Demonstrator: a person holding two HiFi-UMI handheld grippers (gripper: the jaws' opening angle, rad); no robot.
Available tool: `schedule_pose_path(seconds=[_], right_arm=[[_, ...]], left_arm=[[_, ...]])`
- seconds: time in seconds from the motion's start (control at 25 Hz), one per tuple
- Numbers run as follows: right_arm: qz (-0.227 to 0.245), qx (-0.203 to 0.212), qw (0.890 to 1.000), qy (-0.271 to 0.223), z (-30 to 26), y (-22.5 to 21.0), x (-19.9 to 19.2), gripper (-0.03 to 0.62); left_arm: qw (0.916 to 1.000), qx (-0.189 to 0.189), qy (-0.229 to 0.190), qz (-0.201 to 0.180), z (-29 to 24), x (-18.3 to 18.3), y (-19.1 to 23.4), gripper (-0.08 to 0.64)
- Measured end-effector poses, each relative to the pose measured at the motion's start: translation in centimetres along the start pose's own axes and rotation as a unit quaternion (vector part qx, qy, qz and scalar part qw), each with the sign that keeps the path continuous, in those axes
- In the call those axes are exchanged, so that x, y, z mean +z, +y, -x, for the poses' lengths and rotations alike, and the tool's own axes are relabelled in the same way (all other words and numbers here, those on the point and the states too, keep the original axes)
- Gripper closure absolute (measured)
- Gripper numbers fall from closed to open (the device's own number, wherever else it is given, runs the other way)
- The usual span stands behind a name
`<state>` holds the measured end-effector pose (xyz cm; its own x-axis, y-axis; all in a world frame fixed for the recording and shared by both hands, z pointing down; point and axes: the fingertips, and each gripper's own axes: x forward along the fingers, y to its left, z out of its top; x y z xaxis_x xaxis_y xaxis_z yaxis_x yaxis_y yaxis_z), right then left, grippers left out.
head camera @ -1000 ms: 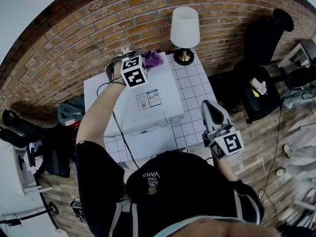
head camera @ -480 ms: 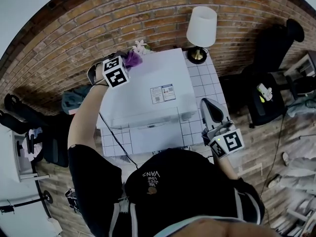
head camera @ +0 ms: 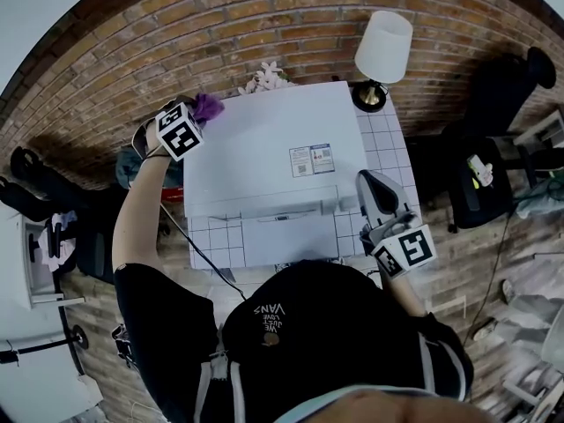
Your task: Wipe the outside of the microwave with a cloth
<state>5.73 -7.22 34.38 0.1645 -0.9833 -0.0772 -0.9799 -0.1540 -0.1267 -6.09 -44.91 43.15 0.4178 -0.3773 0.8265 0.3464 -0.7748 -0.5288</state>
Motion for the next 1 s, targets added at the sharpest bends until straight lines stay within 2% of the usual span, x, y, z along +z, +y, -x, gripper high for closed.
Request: schedule_pose_path(seconds=[0.24,0.4,0.64,0.76,1.0], right_arm=[[-0.003,0.009,1.000,-0.003,-0.6,1.1,0.0,0.595],[-0.002,0.009,1.000,-0.007,-0.4,1.1,0.3,0.595],[-0.005,0.015,1.000,-0.005,0.2,0.7,0.4,0.595],[-0.004,0.020,1.000,-0.006,0.9,0.3,0.6,0.594],[-0.008,0.021,1.000,-0.006,2.9,-1.4,0.6,0.594]], left_arm=[[0.9999,0.006,-0.005,0.008,0.4,-0.7,0.1,0.417],[0.9994,0.001,-0.033,0.011,1.4,1.2,-0.4,0.417],[0.9957,-0.023,-0.087,-0.021,3.0,8.3,-3.2,0.417],[0.9928,-0.034,-0.101,-0.054,3.5,11.8,-5.1,0.417],[0.9828,-0.061,-0.143,-0.100,4.6,19.8,-9.3,0.417]])
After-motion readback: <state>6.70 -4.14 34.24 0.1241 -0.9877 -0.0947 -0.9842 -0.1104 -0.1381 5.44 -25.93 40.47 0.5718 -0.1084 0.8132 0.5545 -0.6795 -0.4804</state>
